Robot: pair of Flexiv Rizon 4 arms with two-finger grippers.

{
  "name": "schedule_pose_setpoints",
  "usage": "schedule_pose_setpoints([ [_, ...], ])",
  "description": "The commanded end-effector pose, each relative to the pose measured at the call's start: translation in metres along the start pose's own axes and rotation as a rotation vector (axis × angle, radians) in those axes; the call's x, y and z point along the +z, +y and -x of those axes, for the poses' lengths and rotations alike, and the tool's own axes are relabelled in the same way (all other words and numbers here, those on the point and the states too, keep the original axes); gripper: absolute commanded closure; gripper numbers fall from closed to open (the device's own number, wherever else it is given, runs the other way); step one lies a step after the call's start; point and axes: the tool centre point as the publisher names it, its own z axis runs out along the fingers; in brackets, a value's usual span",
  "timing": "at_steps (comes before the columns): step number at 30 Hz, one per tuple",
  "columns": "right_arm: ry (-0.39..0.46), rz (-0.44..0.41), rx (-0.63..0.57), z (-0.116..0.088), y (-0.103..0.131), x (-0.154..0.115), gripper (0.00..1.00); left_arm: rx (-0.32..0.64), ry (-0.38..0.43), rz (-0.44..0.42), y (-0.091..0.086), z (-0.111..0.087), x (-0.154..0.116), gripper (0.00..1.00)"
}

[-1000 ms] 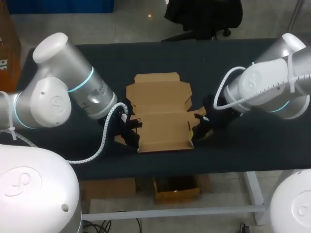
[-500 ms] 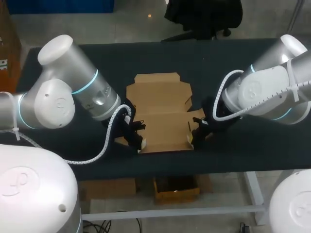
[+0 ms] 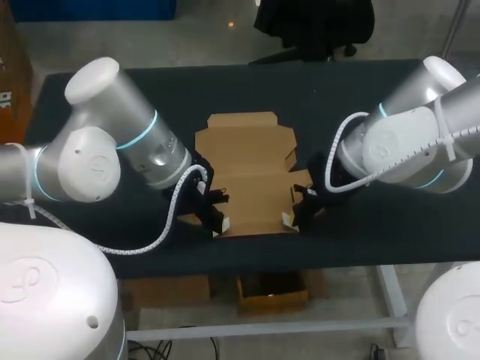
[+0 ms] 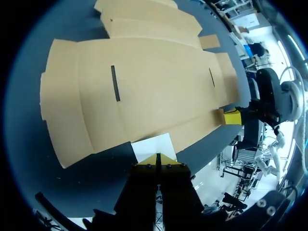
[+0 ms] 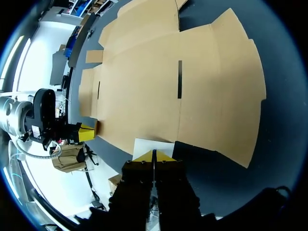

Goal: Assemble the packaging by folding the flat box into shape, placing the metal phone stand inside, and closing the box properly

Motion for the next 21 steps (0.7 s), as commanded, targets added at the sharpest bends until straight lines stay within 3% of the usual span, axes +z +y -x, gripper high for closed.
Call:
schedule_pose_setpoints([
  [1,0.005,-0.013,-0.002,0.001,0.004,0.005,1.0,-0.009,-0.025,-0.02,0.002,-0.004,0.007,1.0],
  [12,-0.008,-0.028,-0.004,0.0,0.004,0.013,1.0,-0.02,-0.073,-0.078,0.002,-0.006,0.017,1.0],
  [21,-0.02,-0.045,0.021,0.006,0.005,0.022,1.0,-0.03,-0.073,-0.072,-0.002,-0.001,0.021,1.0],
])
